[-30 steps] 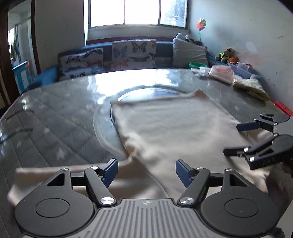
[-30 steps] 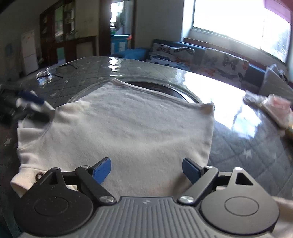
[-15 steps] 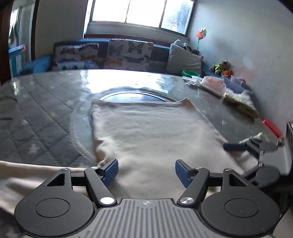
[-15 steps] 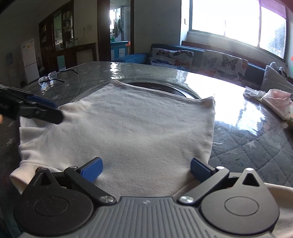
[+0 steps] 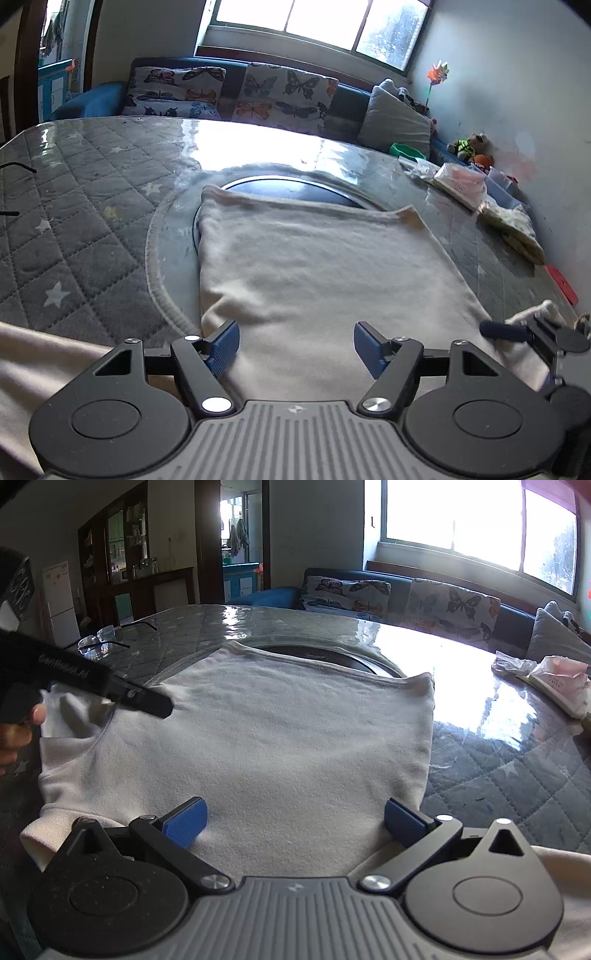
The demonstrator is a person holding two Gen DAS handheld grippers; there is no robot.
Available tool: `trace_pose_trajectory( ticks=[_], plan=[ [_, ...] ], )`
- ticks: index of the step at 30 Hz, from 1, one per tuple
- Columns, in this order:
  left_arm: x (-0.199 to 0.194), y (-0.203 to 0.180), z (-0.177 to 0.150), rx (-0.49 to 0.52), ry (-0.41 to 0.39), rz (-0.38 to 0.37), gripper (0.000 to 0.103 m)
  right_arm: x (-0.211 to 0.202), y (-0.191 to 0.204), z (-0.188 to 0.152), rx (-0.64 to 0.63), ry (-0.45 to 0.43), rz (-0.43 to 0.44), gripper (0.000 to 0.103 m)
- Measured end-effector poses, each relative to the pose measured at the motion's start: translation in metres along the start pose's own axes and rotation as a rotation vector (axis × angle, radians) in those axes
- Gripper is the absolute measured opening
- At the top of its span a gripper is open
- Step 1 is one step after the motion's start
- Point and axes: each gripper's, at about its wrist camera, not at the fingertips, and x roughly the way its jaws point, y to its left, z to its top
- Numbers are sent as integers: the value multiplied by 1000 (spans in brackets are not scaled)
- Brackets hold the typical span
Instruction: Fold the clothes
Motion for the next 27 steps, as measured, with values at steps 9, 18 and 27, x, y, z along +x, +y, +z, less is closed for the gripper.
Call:
trace_pose_trajectory(
  ticks=[9,18,27],
  plan=[
    [1,-10,5,20,18,50,77,0,0,0,-1,0,0,103],
    [-29,-40,-16,56,78,192,98,0,0,0,-1,0,0,103],
    [-20,-32,-33,6,160,245,103,0,0,0,0,0,0,103]
  ],
)
